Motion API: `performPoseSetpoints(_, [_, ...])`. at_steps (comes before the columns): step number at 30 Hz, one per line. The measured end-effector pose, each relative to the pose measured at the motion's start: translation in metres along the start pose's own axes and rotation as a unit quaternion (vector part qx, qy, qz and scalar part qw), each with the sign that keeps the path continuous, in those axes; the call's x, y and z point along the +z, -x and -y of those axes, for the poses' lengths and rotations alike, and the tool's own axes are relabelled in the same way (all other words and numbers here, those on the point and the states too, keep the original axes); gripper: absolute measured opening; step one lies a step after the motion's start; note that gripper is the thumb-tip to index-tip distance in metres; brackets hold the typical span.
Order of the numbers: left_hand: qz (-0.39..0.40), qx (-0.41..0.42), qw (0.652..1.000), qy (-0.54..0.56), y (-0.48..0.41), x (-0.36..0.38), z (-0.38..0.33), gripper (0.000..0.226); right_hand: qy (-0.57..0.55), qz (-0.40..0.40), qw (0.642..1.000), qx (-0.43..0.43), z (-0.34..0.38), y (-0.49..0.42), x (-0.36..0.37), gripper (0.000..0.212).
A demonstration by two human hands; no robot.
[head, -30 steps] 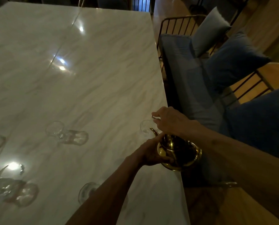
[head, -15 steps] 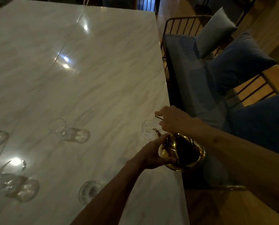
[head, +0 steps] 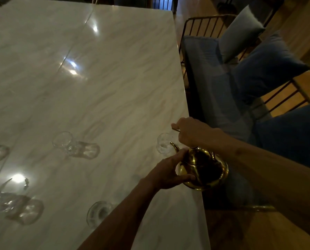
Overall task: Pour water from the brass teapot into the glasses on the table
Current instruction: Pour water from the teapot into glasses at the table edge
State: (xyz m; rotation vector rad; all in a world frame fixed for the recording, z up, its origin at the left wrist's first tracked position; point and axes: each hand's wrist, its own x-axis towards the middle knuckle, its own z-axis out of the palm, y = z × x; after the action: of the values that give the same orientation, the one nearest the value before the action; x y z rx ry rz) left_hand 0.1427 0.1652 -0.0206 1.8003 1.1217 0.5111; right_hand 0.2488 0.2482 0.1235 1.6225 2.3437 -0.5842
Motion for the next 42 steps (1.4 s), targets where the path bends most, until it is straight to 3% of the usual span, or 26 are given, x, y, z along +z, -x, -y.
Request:
performPoseSetpoints(27, [-0.007,0.018,0.999,-0.037,-0.002,-0.003,-0.001,0.085,-0.013,-0.024,1.0,-0.001,0.004,0.012,-0.002,0.045])
performPoseSetpoints(42, [-0.009,0.111,0.988,-0.105,0.027,-0.039,-0.013,0.077,-0.099,-0.158,0.982,0.018,0.016,0.048,0.012,0.052])
